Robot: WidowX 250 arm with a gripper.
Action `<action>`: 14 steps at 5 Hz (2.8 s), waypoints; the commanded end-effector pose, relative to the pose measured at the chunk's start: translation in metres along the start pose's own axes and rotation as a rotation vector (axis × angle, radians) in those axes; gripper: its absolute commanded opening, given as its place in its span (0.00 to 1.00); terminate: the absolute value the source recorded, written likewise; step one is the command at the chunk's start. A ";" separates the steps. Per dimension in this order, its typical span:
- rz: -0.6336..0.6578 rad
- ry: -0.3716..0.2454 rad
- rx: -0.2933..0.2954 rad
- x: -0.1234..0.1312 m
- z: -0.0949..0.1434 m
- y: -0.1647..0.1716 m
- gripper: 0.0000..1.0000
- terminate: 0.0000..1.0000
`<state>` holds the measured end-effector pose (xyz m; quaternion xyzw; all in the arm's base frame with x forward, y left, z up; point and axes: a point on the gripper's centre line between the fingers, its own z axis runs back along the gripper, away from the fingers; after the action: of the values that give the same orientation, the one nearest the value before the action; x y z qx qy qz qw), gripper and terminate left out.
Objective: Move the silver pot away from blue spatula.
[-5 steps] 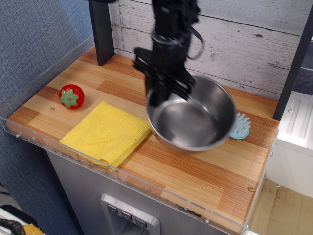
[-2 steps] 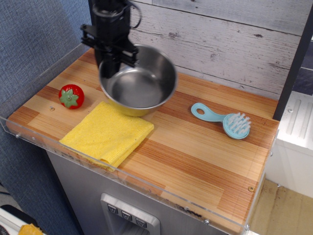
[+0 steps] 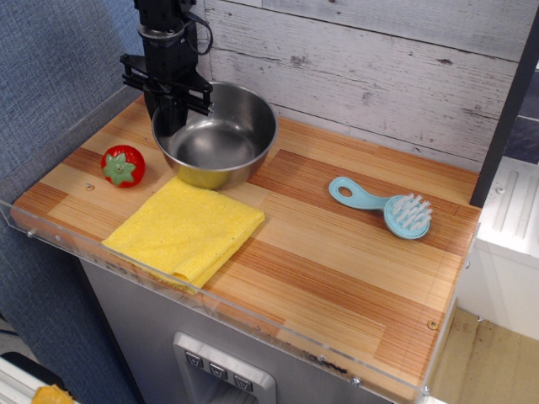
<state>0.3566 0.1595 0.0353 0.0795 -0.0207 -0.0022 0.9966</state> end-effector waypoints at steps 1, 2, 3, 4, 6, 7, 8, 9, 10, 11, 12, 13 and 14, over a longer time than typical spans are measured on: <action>0.067 -0.029 0.034 0.009 0.006 0.036 0.00 0.00; 0.062 -0.016 0.019 0.004 -0.001 0.033 0.00 0.00; 0.063 -0.014 -0.011 -0.002 -0.003 0.022 0.00 0.00; 0.076 -0.034 -0.029 -0.005 0.009 0.019 1.00 0.00; 0.113 -0.132 -0.043 -0.013 0.052 0.026 1.00 0.00; 0.124 -0.182 -0.012 -0.014 0.085 0.028 1.00 0.00; 0.114 -0.217 -0.001 -0.012 0.118 0.010 1.00 0.00; 0.083 -0.239 -0.058 -0.004 0.136 -0.029 1.00 0.00; 0.005 -0.239 -0.087 0.002 0.151 -0.077 1.00 0.00; -0.054 -0.200 -0.091 0.000 0.157 -0.124 1.00 0.00; -0.081 -0.163 -0.075 -0.011 0.168 -0.145 1.00 0.00; -0.082 -0.180 -0.065 -0.022 0.182 -0.147 1.00 0.00; -0.110 -0.220 -0.128 -0.032 0.189 -0.136 1.00 0.00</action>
<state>0.3328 -0.0090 0.1789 0.0144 -0.0954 -0.0650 0.9932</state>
